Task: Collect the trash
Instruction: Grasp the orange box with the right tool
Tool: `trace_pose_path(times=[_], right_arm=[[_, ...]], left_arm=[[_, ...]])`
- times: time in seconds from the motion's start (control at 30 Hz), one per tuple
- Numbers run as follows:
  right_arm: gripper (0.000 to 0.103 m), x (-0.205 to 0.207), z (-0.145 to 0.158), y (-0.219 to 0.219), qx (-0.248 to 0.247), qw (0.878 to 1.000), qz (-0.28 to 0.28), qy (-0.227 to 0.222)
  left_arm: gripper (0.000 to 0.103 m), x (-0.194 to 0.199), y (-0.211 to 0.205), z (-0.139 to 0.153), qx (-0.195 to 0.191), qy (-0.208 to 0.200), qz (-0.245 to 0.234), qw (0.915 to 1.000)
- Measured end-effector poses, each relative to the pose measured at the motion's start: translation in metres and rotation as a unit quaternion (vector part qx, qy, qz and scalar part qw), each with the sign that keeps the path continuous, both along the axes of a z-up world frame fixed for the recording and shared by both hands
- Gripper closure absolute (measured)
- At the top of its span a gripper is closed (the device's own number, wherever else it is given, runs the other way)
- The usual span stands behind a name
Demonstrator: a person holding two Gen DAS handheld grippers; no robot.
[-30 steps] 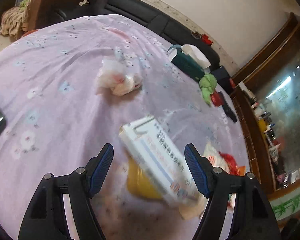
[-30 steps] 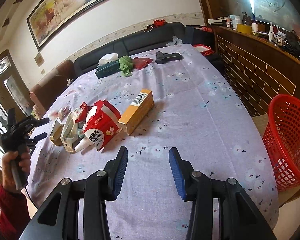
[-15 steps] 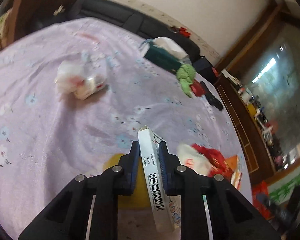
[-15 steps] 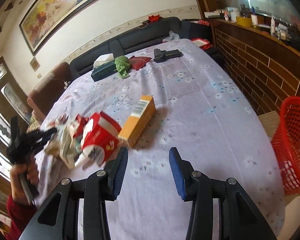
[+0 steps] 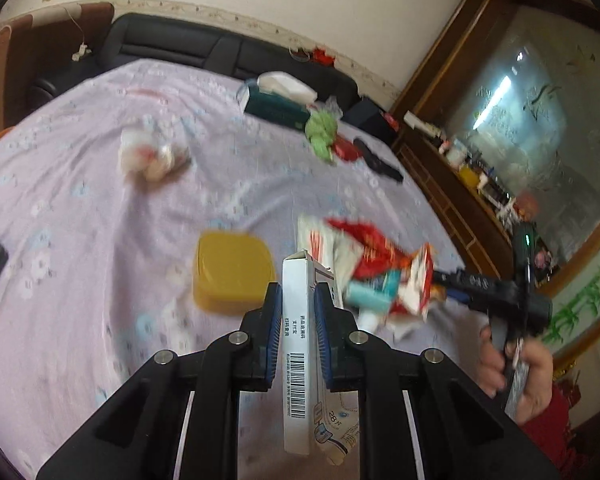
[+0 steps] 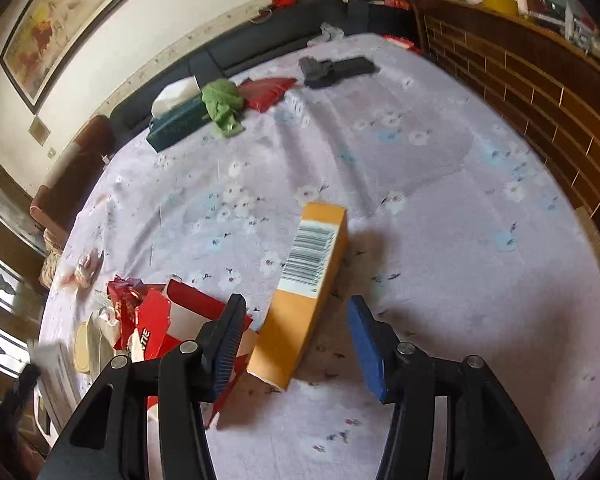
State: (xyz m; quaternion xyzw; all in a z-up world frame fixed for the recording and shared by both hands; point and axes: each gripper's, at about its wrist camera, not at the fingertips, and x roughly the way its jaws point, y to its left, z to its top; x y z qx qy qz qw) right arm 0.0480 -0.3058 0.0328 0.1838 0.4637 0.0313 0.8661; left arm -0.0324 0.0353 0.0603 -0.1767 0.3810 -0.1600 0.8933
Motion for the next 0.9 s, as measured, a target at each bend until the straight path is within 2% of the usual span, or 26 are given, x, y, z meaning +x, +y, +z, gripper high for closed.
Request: trace_pose_path(times=[0.03,0.07,0.2,0.33,0.37,0.4,0.47,0.57,0.6,0.67,0.87,0.9], right_arm=[[0.057,0.001,-0.003,0.002,-0.004,1.000,-0.001,0.007],[0.072,0.002,-0.006,0.002,-0.006,1.000,0.001,0.011],[0.078,-0.009,-0.006,-0.002,-0.003,1.000,-0.004,0.003],[0.079,-0.033,0.005,-0.008,-0.007,1.000,0.003,-0.025],[0.079,-0.040,0.008,-0.008,-0.007,0.999,0.006,-0.032],[0.079,-0.049,0.012,-0.008,-0.009,0.999,0.011,-0.042],[0.079,-0.060,0.017,-0.007,-0.014,0.998,0.017,-0.054],[0.079,-0.078,0.023,-0.003,-0.011,0.997,0.030,-0.069],[0.079,-0.085,0.025,-0.002,-0.011,0.997,0.035,-0.075],[0.079,-0.093,0.027,0.002,-0.013,0.996,0.043,-0.081],[0.079,-0.117,0.030,0.011,-0.021,0.993,0.060,-0.100],[0.079,-0.122,0.031,0.013,-0.025,0.992,0.062,-0.104]], left_arm=[[0.087,-0.002,-0.002,-0.004,0.001,0.003,-0.003,1.0000],[0.087,-0.004,-0.005,-0.010,0.007,0.009,-0.005,0.9999],[0.087,-0.011,-0.010,-0.021,0.020,0.005,0.000,0.9998],[0.081,-0.014,-0.012,-0.026,0.005,0.015,-0.009,0.9998],[0.076,-0.015,-0.015,-0.028,0.004,0.018,-0.011,0.9998],[0.067,-0.015,-0.017,-0.030,0.005,0.022,-0.012,0.9997],[0.062,-0.019,-0.022,-0.035,0.007,0.026,-0.008,0.9996],[0.063,-0.020,-0.029,-0.041,0.013,0.033,-0.014,0.9993],[0.072,-0.020,-0.031,-0.043,0.016,0.036,-0.015,0.9991],[0.080,-0.021,-0.036,-0.047,0.024,0.043,-0.016,0.9987],[0.083,-0.030,-0.043,-0.043,0.041,0.030,-0.002,0.9987],[0.087,-0.033,-0.045,-0.039,0.043,0.024,-0.002,0.9988]])
